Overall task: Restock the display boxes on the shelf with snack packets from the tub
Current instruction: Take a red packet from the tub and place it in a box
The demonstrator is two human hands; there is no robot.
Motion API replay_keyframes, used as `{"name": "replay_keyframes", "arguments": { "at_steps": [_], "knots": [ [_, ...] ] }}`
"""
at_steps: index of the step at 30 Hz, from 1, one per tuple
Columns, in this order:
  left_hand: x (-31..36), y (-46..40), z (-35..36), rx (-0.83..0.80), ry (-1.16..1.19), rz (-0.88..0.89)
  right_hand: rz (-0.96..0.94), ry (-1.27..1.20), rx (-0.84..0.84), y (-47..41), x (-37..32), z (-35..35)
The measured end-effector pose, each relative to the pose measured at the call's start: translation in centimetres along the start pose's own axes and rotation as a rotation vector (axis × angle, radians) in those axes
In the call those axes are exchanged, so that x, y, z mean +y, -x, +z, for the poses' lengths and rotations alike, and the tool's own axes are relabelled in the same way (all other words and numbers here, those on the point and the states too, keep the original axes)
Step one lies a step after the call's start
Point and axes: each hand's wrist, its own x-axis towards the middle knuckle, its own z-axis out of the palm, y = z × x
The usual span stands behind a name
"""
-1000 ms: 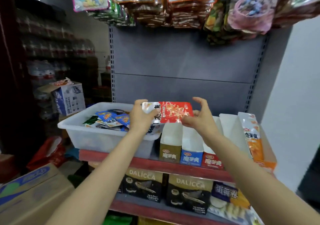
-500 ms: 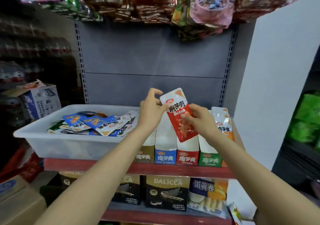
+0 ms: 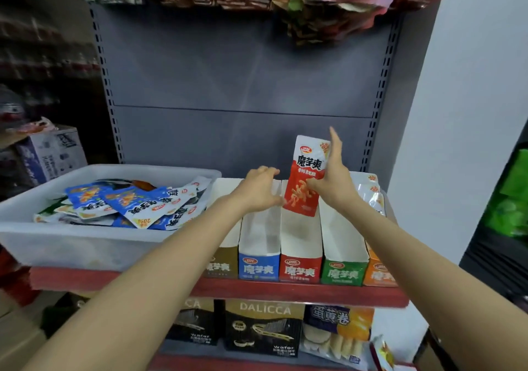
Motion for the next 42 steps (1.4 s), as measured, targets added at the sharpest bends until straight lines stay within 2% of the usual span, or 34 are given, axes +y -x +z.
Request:
{"name": "replay_keyframes", "arguments": {
  "at_steps": [4, 11, 21, 26, 32, 37, 42],
  "knots": [
    [-0.5, -1.2, 0.0, -0.158, -0.062, 0.010, -0.063, 0.143, -0.111, -1.1, 0.7, 0.2],
    [-1.6, -1.2, 0.1, -0.172, 0.005, 0.073, -0.198, 0.439, -0.131, -2.7, 2.2, 0.6],
    [-1.4, -1.1, 0.1, -0.152, -0.011, 0.062, -0.128, 0.357, -0.214, -4.7, 2.5, -0.3],
    [-1.5, -1.1, 0.4, -0.144, 0.004, 0.043, -0.109, 0.446, -0.181, -4.9, 3.0, 0.7],
    [-1.6, -1.2, 0.4, -0.135, 0.017, 0.035, -0.116, 0.638, -0.226, -5.0, 3.0, 1.1],
    [-1.5, -0.6, 0.5, 0.015, 0.075, 0.033, -0.178, 0.771, -0.170, -4.3, 2.4, 1.5],
    [-2.5, 1.8, -1.7, 0.303, 0.140, 0.081, -0.259, 0.584, -0.127, -2.4, 0.8, 3.5]
  ]
}}
